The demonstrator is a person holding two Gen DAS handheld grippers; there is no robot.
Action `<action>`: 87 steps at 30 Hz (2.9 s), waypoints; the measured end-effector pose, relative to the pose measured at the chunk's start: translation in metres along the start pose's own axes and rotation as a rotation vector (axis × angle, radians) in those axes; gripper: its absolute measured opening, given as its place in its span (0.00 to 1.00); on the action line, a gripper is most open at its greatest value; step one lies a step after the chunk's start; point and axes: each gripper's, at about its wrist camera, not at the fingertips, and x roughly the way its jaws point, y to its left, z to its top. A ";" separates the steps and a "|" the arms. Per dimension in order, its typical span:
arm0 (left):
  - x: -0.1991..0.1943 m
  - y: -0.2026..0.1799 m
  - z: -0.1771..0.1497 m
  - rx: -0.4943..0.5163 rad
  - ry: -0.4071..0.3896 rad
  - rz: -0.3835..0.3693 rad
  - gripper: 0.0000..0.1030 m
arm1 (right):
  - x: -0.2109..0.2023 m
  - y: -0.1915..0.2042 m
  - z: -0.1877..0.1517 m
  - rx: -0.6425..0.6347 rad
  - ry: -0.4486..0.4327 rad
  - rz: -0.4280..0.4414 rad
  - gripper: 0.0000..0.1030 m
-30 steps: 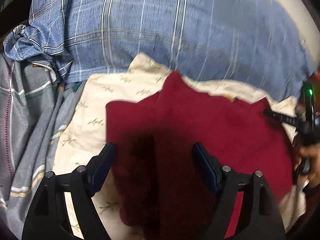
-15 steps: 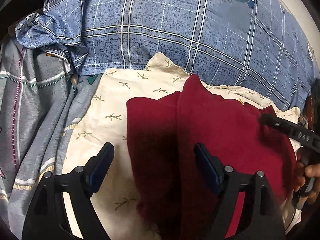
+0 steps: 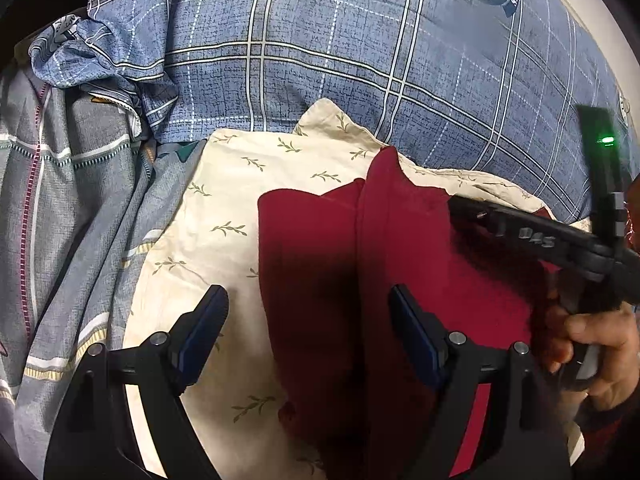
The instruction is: Fold small clothes
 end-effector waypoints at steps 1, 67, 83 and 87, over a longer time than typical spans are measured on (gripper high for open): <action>-0.001 0.000 0.000 -0.002 -0.003 0.002 0.80 | -0.007 0.007 0.002 -0.013 -0.010 0.023 0.57; -0.023 0.041 -0.026 -0.117 0.062 -0.116 0.80 | 0.055 0.098 -0.001 -0.136 0.145 0.163 0.11; -0.022 0.052 -0.024 -0.206 0.048 -0.190 0.81 | 0.032 0.085 -0.011 -0.085 0.154 0.282 0.62; -0.017 0.051 -0.024 -0.222 0.073 -0.230 0.82 | 0.034 0.077 -0.008 -0.040 0.172 0.323 0.62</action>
